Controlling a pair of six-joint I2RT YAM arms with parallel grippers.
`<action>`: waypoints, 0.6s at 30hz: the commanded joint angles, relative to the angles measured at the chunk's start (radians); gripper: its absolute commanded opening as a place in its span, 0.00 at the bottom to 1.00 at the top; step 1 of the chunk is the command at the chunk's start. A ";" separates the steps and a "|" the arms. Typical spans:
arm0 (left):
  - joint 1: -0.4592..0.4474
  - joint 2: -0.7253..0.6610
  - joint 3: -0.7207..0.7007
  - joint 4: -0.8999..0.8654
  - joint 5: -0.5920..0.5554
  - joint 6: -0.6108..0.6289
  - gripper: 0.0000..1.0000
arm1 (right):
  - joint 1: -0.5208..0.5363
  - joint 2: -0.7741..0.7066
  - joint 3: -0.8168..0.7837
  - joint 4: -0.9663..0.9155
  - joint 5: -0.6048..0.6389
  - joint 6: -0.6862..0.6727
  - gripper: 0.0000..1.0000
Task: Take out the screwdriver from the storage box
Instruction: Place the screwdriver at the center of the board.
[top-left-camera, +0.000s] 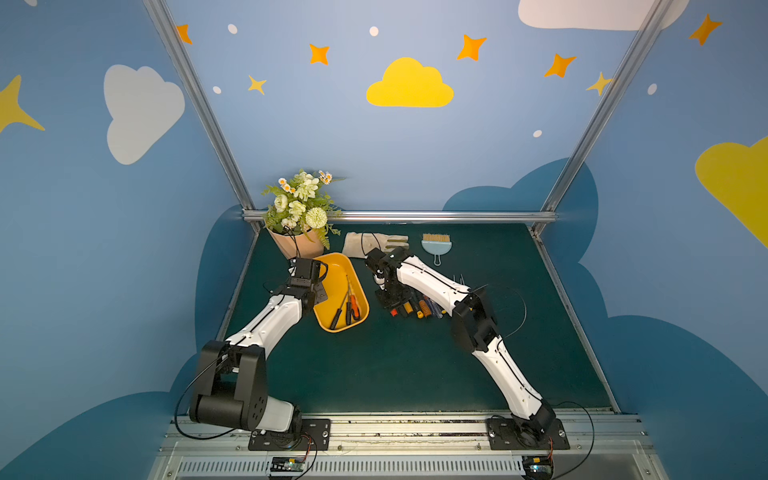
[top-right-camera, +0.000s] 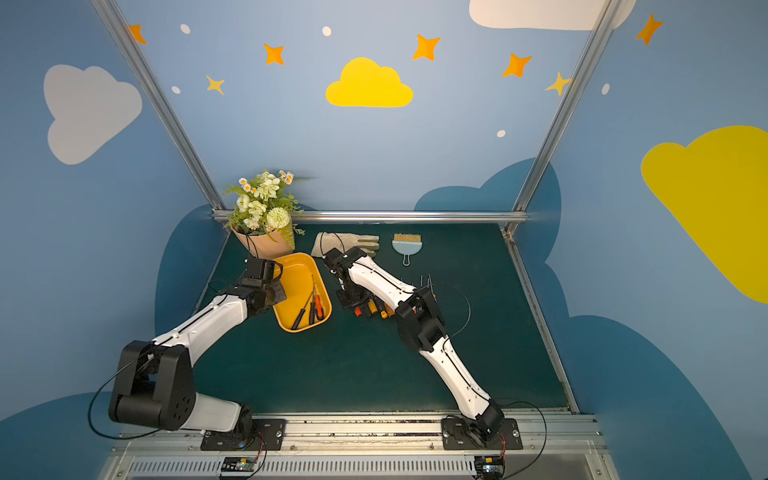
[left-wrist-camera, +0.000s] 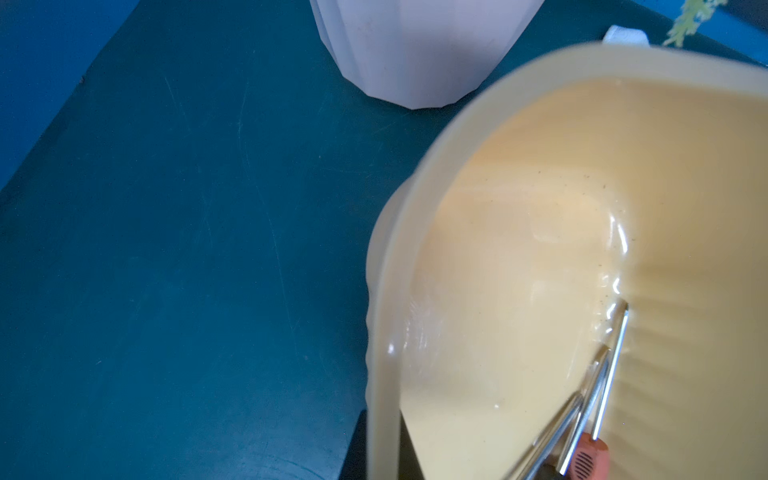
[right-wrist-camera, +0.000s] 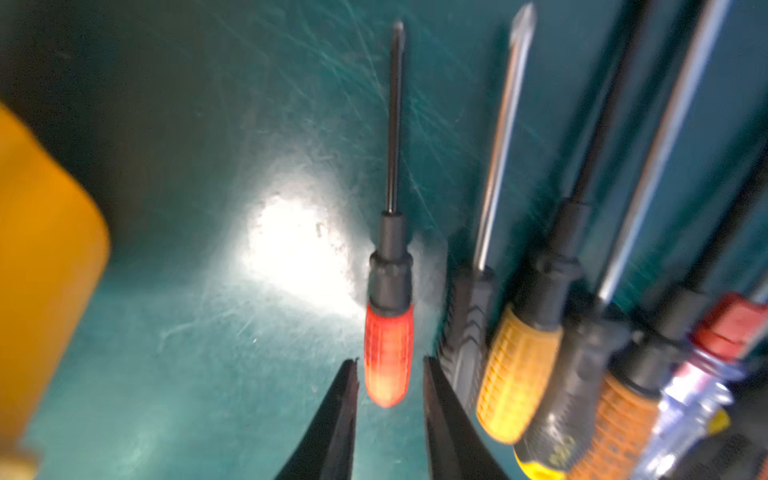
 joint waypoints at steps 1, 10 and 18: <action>0.003 0.008 0.029 0.010 0.014 -0.004 0.02 | 0.000 -0.071 -0.003 0.006 0.026 0.010 0.30; 0.003 0.001 0.023 0.023 0.032 0.002 0.02 | 0.002 -0.195 -0.094 0.112 -0.006 0.011 0.30; 0.004 -0.023 -0.001 0.064 0.044 0.008 0.02 | 0.038 -0.291 -0.162 0.236 -0.073 -0.025 0.33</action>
